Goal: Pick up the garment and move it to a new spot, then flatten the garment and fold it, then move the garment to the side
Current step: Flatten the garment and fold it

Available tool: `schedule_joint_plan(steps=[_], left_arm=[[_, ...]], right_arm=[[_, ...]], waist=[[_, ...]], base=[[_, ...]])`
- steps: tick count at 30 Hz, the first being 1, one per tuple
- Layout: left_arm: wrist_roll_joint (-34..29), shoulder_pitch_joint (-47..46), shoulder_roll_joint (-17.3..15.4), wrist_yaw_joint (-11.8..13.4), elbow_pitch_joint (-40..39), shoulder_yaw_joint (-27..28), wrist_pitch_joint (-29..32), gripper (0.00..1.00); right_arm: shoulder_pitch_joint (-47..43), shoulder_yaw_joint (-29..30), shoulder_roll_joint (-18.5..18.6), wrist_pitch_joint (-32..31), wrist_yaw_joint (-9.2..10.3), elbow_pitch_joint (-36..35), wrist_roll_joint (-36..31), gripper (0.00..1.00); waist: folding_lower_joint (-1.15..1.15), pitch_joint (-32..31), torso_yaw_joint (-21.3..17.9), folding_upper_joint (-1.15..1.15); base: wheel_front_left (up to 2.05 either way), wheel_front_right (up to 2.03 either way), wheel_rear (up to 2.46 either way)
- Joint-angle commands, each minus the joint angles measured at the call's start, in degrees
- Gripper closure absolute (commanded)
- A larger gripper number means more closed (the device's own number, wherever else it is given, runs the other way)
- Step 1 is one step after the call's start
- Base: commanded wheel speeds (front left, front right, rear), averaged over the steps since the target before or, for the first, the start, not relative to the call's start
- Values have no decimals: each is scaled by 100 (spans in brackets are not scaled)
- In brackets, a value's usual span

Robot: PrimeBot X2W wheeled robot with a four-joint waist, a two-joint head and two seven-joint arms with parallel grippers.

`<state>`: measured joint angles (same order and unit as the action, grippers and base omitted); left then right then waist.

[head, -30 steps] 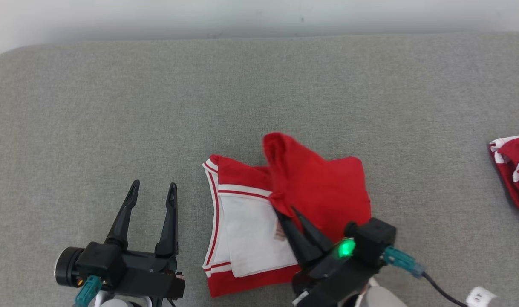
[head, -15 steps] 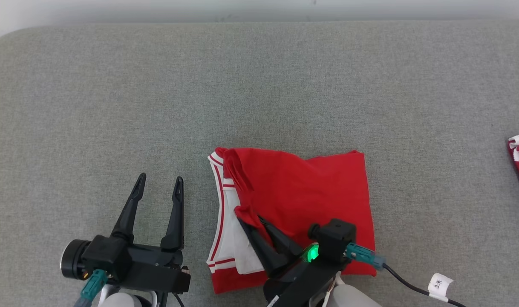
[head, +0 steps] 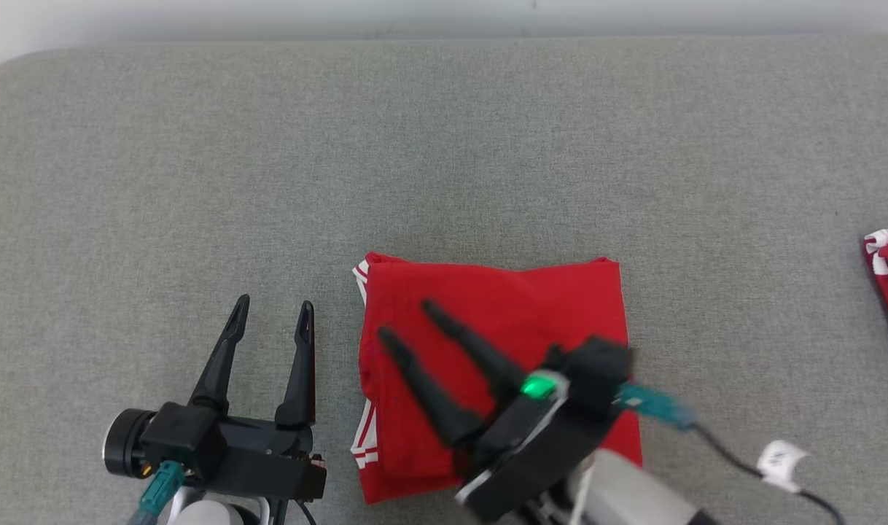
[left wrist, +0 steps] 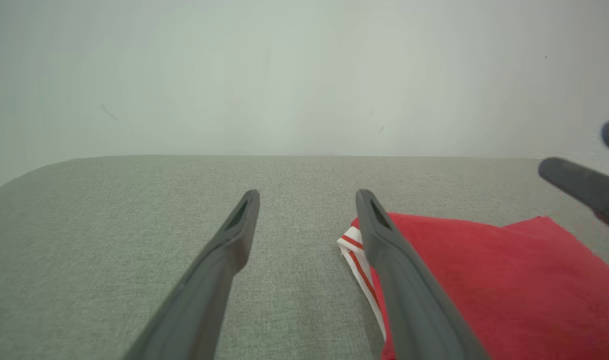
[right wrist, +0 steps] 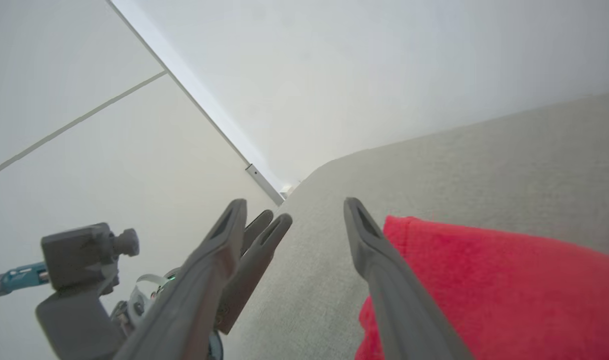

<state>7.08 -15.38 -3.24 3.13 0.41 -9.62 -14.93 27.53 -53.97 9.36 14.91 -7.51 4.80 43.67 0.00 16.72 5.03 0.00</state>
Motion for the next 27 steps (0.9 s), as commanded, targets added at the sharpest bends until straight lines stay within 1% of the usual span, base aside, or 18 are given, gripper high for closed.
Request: schedule_joint_plan(steps=[1,4,5,8,14,20,24,27], left_arm=[[-54,57,-2,27,-19,28,-20,0],[-59,97,0,45,-36,51,-20,0],[-59,97,0,45,-36,51,-20,0],[-68,122,1,53,-54,90,-20,0],[-76,168,-4,87,-129,194,-20,0],[-82,270,-9,90,-200,293,-20,0],[-88,342,-24,75,-236,338,-20,0],[-119,393,-63,65,-244,370,-20,0]], right_arm=[[-76,306,93,33,4,-198,-74,0],[-297,1020,238,27,4,-573,-289,0],[-297,1020,238,27,4,-573,-289,0],[-527,1689,339,29,4,-804,-519,0],[-918,2730,536,30,4,-861,-1109,0],[-1385,3514,796,-88,4,-712,-1809,0],[-1741,3928,819,-299,4,-707,-2119,0],[-1981,4100,830,-447,4,-773,-2345,0]], waist=[[0,-25,-17,0],[0,-65,-40,0],[0,-65,-40,0],[0,-128,-70,0],[0,-251,-135,0],[0,-438,-150,0],[0,-560,-156,0],[0,-639,-166,0]], base=[[0,0,0],[0,0,0],[0,0,0],[0,0,0],[0,0,0],[0,0,0],[0,0,0],[0,0,0]])
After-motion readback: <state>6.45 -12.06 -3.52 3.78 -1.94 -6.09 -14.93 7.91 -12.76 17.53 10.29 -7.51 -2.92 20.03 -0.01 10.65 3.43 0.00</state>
